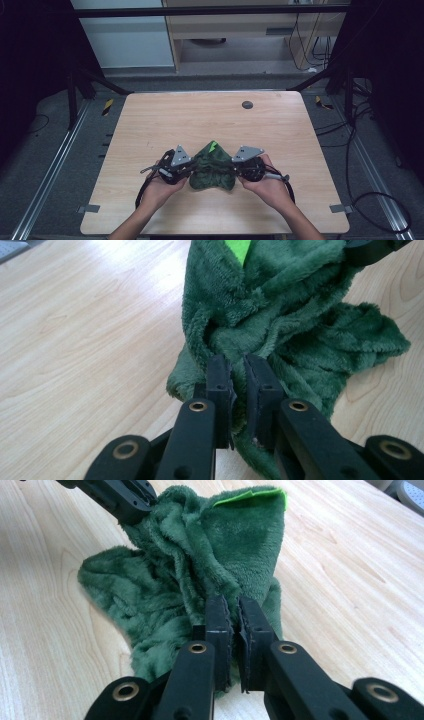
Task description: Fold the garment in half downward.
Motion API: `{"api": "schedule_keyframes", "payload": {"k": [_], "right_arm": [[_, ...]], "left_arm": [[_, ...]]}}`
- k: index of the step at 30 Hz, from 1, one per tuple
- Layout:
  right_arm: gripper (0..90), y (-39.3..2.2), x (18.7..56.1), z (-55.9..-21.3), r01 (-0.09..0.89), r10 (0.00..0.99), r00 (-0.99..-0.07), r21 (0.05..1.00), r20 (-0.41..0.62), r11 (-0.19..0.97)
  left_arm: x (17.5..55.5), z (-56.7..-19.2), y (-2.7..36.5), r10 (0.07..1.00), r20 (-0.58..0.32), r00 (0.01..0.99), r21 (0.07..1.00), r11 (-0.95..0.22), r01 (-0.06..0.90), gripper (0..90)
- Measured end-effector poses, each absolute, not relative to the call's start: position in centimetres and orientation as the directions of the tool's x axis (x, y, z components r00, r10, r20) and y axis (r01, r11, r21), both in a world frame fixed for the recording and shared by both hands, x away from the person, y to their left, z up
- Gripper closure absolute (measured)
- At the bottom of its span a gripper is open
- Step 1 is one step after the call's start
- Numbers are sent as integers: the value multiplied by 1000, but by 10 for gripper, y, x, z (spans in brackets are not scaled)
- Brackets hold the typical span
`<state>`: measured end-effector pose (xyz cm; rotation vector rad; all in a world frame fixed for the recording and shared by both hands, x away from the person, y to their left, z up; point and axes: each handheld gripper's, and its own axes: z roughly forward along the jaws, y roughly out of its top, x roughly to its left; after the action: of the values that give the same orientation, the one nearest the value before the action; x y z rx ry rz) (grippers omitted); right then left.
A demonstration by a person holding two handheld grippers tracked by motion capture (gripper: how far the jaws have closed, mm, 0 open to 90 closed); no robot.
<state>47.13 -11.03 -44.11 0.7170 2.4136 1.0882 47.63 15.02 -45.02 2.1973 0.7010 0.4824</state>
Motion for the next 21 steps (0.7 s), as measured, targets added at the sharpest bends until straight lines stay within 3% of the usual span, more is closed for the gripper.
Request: {"api": "schedule_keyframes", "payload": {"k": [21], "right_arm": [[839,-113,450,-461,289,575,-809,767,-125,573]], "left_arm": [[465,-471,154,628,120,769,766,-551,331,819]]}}
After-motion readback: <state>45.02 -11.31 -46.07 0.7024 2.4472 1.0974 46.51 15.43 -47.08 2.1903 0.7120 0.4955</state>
